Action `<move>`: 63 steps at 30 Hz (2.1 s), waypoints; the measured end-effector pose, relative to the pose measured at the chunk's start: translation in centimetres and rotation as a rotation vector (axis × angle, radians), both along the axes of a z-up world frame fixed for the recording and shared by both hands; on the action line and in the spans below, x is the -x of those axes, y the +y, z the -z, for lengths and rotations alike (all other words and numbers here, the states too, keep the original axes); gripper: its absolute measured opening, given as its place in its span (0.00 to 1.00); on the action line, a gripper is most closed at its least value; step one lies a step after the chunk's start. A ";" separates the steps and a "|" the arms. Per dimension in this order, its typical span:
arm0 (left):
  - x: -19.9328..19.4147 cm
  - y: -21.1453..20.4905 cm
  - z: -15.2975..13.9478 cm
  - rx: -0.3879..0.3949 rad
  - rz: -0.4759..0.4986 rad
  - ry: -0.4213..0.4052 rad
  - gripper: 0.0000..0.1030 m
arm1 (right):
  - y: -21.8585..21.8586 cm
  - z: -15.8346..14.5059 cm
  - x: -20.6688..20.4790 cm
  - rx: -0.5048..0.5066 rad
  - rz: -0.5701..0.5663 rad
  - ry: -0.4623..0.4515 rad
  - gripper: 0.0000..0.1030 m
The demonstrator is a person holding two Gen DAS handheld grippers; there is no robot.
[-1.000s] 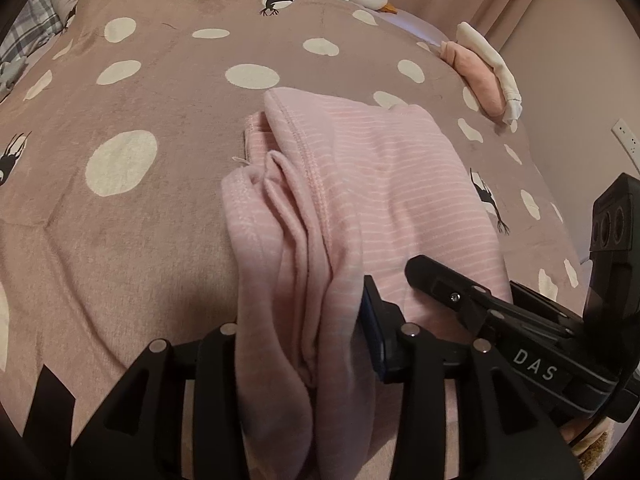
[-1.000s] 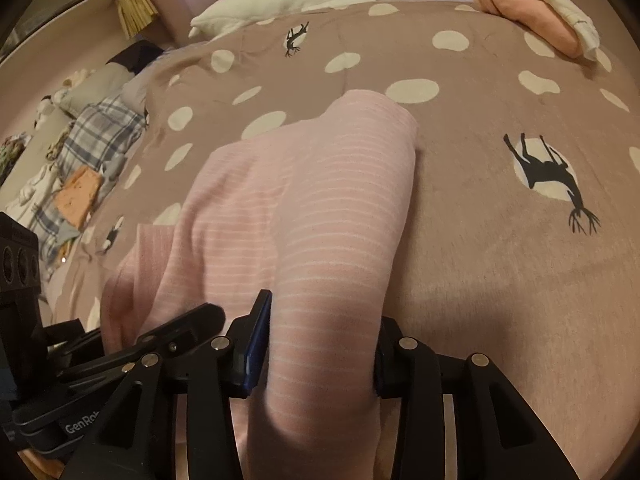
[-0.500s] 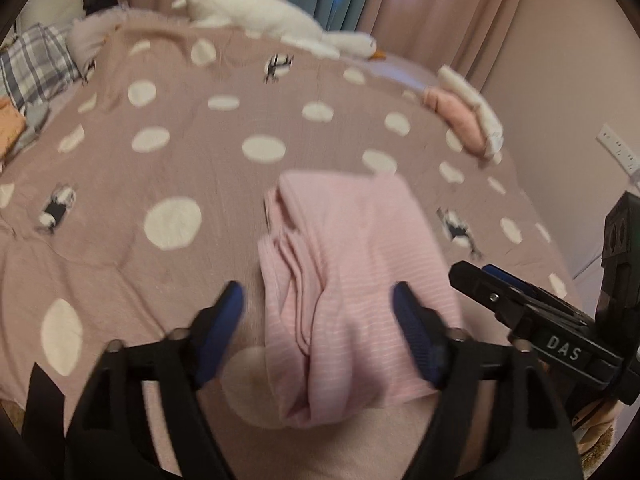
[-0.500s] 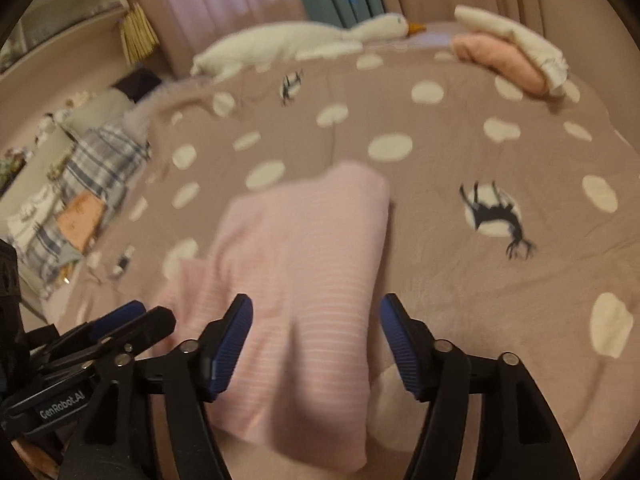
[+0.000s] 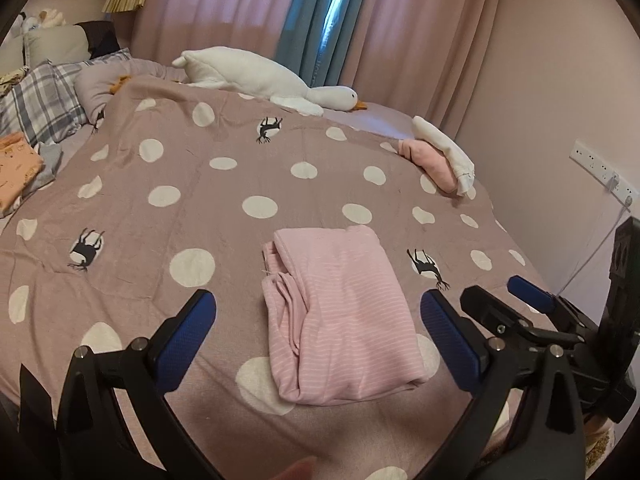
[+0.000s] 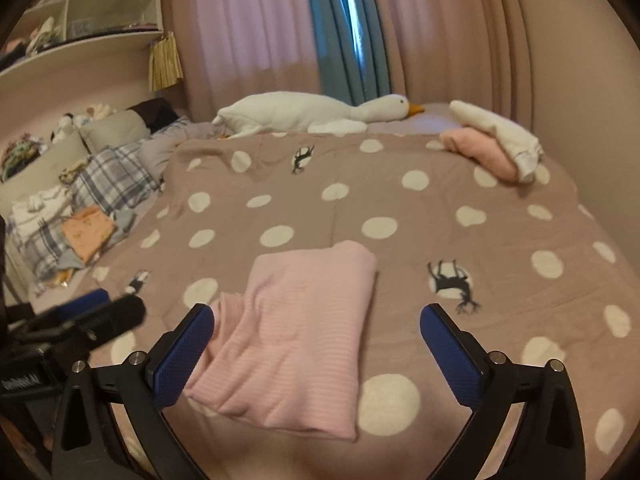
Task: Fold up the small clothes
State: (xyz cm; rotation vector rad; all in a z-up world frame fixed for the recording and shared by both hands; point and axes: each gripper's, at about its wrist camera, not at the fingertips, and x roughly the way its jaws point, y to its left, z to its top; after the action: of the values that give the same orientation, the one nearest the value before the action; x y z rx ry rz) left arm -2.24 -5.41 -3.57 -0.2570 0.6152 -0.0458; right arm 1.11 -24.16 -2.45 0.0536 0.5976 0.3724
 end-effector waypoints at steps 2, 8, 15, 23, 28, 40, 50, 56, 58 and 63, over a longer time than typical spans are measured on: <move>0.1 0.0 0.1 -0.026 -0.010 0.008 1.00 | -0.2 0.0 0.1 -0.004 0.014 -0.001 0.99; 0.0 0.7 1.0 -0.056 -0.032 0.041 1.00 | -0.7 -0.2 0.7 -0.020 0.009 -0.008 0.99; 0.0 0.8 1.4 -0.080 -0.041 0.051 1.00 | -0.8 -0.1 0.8 -0.045 -0.009 0.001 0.99; -0.4 0.8 1.9 -0.096 -0.050 0.070 1.00 | -0.2 0.2 1.0 -0.020 -0.008 0.011 0.99; -0.6 0.8 2.0 -0.091 -0.047 0.079 1.00 | 0.0 0.3 0.9 -0.020 -0.013 0.019 0.99; -0.8 0.8 2.4 -0.086 -0.051 0.094 1.00 | 0.2 0.4 0.9 -0.016 -0.010 0.025 0.99; -0.8 0.7 2.8 -0.071 -0.049 0.113 1.00 | 0.4 0.8 1.1 -0.010 -0.005 0.029 0.99; -0.9 0.6 2.9 -0.068 -0.046 0.117 1.00 | 0.4 1.0 1.1 -0.009 -0.003 0.032 0.99; -0.9 0.6 2.9 -0.067 -0.044 0.117 1.00 | 0.3 1.1 1.0 -0.010 -0.002 0.034 0.99; -0.9 0.6 2.9 -0.067 -0.043 0.117 1.00 | 0.3 1.1 1.0 -0.009 -0.001 0.035 0.99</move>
State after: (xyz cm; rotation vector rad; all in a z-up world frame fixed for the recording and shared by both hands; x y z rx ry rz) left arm -1.35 -4.84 -6.46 -0.2088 0.7264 0.0320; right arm 0.13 -23.86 -3.56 0.0683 0.6309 0.3759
